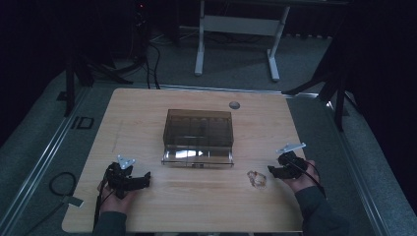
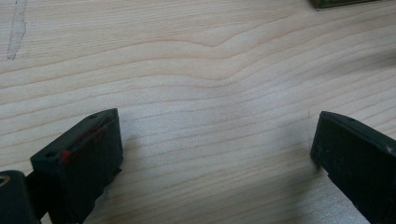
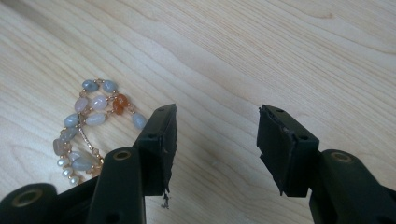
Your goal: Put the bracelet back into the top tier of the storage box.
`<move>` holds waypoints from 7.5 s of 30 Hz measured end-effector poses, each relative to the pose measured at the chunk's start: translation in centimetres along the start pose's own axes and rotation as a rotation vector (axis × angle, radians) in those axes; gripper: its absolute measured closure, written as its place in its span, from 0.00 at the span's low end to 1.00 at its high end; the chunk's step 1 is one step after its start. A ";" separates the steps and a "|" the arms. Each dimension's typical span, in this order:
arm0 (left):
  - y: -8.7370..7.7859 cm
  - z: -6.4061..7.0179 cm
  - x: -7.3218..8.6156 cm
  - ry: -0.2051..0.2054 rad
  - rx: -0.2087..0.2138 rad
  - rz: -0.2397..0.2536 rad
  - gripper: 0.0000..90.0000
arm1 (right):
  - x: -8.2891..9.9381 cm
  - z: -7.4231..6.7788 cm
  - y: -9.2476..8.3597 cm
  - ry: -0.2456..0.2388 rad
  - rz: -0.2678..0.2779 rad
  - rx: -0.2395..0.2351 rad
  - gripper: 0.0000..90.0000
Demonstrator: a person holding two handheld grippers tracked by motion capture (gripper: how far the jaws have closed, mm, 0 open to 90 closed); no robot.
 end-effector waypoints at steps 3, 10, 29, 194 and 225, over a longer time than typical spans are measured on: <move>0.0 0.0 0.0 0.000 0.000 0.000 0.03 | -0.1 -0.1 -0.1 -0.029 -0.020 0.005 0.53; 0.0 0.0 0.0 0.000 0.000 0.000 0.03 | -0.4 -0.4 -0.3 -0.079 -0.061 0.010 0.53; 0.0 0.0 0.0 0.000 0.000 0.000 0.03 | -1.3 -1.1 -1.0 -0.176 -0.157 0.013 0.52; 0.0 0.0 0.0 0.000 0.000 0.000 0.03 | -5.1 -5.8 -3.1 -0.286 -0.349 -0.163 0.92; 0.0 0.0 0.0 -0.001 0.000 0.003 0.03 | -7.3 -6.5 -6.5 -0.335 -0.284 -0.169 0.92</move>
Point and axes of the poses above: each handheld gripper's, and its own axes: y roughly forward along the jaws, x roughly out of its underside, z roughly to its right, the point moved 5 cm from there along y, roughly forward along the jaws, and after that the axes turned 12 degrees about -z, right-handed, at the moved point
